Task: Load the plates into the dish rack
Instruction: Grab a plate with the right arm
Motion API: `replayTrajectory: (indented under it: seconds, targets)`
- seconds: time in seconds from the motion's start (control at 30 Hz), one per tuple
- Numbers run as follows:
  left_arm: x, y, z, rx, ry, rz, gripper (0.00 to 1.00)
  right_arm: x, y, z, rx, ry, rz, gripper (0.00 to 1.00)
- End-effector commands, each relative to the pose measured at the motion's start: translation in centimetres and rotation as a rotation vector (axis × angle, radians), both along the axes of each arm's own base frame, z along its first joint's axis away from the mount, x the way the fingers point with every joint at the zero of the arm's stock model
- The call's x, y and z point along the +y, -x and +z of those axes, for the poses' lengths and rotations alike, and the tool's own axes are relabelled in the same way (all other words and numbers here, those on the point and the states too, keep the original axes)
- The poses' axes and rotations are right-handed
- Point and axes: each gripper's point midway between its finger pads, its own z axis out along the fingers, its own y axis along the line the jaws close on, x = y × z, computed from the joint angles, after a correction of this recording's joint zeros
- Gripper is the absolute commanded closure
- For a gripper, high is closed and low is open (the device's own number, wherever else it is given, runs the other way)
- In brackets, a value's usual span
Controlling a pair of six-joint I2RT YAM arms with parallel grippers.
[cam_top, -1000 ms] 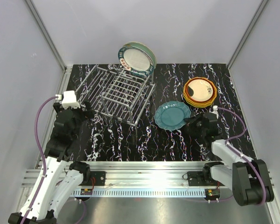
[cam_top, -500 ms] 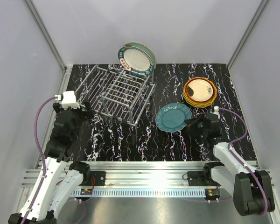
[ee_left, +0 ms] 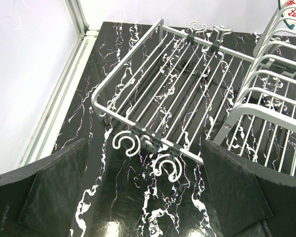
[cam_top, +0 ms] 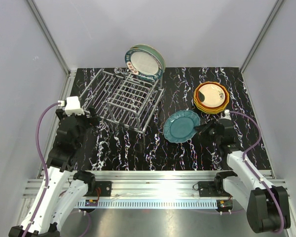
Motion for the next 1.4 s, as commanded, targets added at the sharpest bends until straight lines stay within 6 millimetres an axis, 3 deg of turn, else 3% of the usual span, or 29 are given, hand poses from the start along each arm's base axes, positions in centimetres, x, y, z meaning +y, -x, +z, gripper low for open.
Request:
replayTrajectory:
  seconds: [0.0,0.2,0.33,0.43,0.87,1.1,1.37]
  targets:
    - [-0.2,-0.2,1.0,-0.045,0.017,-0.008,0.01,1.8,-2.1,8.4,-0.259,-0.039,0.108,1.00]
    - [-0.2,-0.3,1.1,-0.042,0.011,-0.004,0.01,1.9,-1.3,10.3,-0.298,0.024,0.165,1.00]
    - [-0.1,-0.3,1.0,-0.043,0.009,-0.003,0.01,1.9,-1.2,13.1,-0.380,0.089,0.203,1.00]
    - [-0.1,-0.3,0.8,-0.035,0.004,0.000,0.01,1.8,-0.8,14.1,-0.389,0.128,0.227,1.00]
    - [-0.2,-0.5,0.4,-0.017,-0.002,-0.007,0.01,1.8,-0.6,19.9,-0.591,0.141,0.217,1.00]
    - [-0.6,-0.5,0.3,-0.009,0.004,-0.029,0.01,1.9,-0.4,21.9,-0.678,0.167,0.234,1.00]
    - [-1.1,-0.4,0.3,-0.003,0.013,-0.058,0.01,2.4,-0.9,20.6,-0.640,0.206,0.283,1.00]
